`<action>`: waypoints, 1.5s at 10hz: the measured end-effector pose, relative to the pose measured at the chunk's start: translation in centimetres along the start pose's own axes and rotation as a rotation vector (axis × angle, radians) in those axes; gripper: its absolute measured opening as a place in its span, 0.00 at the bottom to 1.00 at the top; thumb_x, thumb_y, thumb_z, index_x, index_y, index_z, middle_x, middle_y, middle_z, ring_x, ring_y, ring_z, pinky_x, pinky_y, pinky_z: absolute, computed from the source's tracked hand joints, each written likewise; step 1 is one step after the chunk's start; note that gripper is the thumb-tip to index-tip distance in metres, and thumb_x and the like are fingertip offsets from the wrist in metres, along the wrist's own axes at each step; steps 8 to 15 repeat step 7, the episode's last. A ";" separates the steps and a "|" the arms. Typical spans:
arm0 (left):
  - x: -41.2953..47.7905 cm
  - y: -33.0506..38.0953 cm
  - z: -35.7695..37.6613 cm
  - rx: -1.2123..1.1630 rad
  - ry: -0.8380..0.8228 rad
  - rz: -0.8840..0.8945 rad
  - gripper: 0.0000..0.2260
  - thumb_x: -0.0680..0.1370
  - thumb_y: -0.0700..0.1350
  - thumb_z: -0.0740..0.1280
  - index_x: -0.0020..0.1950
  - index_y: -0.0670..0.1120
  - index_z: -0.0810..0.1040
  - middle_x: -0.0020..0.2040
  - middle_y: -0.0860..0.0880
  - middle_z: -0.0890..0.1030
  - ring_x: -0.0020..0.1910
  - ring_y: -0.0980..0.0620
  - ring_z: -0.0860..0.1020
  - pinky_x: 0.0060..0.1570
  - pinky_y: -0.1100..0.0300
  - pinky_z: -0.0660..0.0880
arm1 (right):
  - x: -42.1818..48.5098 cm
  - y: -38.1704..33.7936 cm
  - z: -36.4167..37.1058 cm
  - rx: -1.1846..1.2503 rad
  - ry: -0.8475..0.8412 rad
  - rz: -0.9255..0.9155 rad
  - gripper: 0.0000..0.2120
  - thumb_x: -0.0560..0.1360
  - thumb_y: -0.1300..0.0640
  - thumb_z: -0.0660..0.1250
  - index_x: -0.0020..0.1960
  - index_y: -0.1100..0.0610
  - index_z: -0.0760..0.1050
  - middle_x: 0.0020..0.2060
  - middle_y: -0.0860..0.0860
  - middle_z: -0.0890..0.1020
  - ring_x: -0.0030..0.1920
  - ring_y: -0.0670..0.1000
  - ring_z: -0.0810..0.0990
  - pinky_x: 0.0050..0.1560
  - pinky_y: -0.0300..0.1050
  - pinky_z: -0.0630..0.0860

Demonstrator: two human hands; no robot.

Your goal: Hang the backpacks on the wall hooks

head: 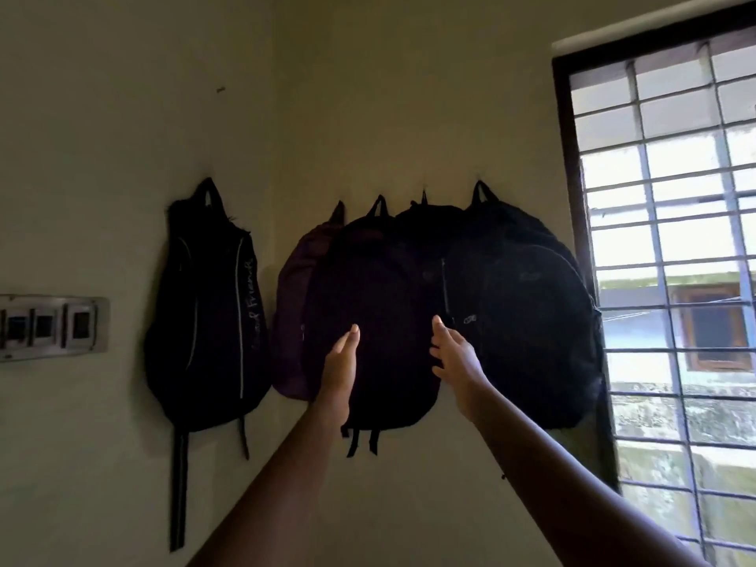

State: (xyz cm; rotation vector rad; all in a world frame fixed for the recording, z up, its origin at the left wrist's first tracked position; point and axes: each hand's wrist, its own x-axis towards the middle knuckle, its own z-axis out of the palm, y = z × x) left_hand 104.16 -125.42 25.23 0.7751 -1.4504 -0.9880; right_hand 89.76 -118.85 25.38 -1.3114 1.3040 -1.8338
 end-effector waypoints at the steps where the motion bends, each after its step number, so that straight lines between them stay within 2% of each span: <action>1: -5.4 -0.9 0.1 -0.005 0.050 -0.055 0.26 0.78 0.58 0.55 0.73 0.47 0.62 0.74 0.45 0.64 0.73 0.46 0.63 0.70 0.51 0.58 | -5.0 0.9 -1.3 0.011 -0.042 0.043 0.29 0.76 0.38 0.56 0.72 0.54 0.63 0.69 0.53 0.71 0.68 0.53 0.70 0.69 0.54 0.68; 2: -13.9 -1.4 0.8 -0.009 0.062 -0.141 0.27 0.78 0.59 0.54 0.74 0.47 0.61 0.75 0.46 0.63 0.73 0.46 0.62 0.70 0.50 0.58 | -11.9 1.8 -3.3 0.001 -0.047 0.094 0.31 0.75 0.36 0.55 0.71 0.52 0.63 0.68 0.54 0.71 0.67 0.53 0.70 0.68 0.55 0.68; 4: -25.1 1.0 1.3 -0.025 0.074 -0.244 0.27 0.79 0.59 0.51 0.74 0.47 0.60 0.75 0.45 0.63 0.73 0.46 0.62 0.71 0.50 0.57 | -21.7 1.0 -5.3 0.007 -0.042 0.215 0.32 0.75 0.35 0.54 0.73 0.53 0.61 0.70 0.55 0.69 0.67 0.55 0.70 0.66 0.54 0.68; 6: -32.7 4.2 -0.1 -0.015 0.104 -0.257 0.28 0.79 0.60 0.50 0.75 0.48 0.58 0.76 0.45 0.61 0.74 0.44 0.60 0.71 0.49 0.57 | -29.8 -1.1 -6.9 0.029 -0.048 0.226 0.34 0.76 0.35 0.53 0.75 0.52 0.56 0.73 0.56 0.63 0.71 0.58 0.66 0.67 0.56 0.65; 7: -35.1 5.1 -0.8 -0.027 0.063 -0.255 0.28 0.79 0.60 0.50 0.75 0.48 0.58 0.76 0.45 0.60 0.74 0.45 0.59 0.71 0.48 0.56 | -32.2 -2.0 -7.4 0.057 -0.039 0.235 0.34 0.75 0.35 0.53 0.75 0.53 0.55 0.74 0.57 0.62 0.72 0.58 0.64 0.69 0.57 0.63; 15: -35.1 5.1 -0.8 -0.027 0.063 -0.255 0.28 0.79 0.60 0.50 0.75 0.48 0.58 0.76 0.45 0.60 0.74 0.45 0.59 0.71 0.48 0.56 | -32.2 -2.0 -7.4 0.057 -0.039 0.235 0.34 0.75 0.35 0.53 0.75 0.53 0.55 0.74 0.57 0.62 0.72 0.58 0.64 0.69 0.57 0.63</action>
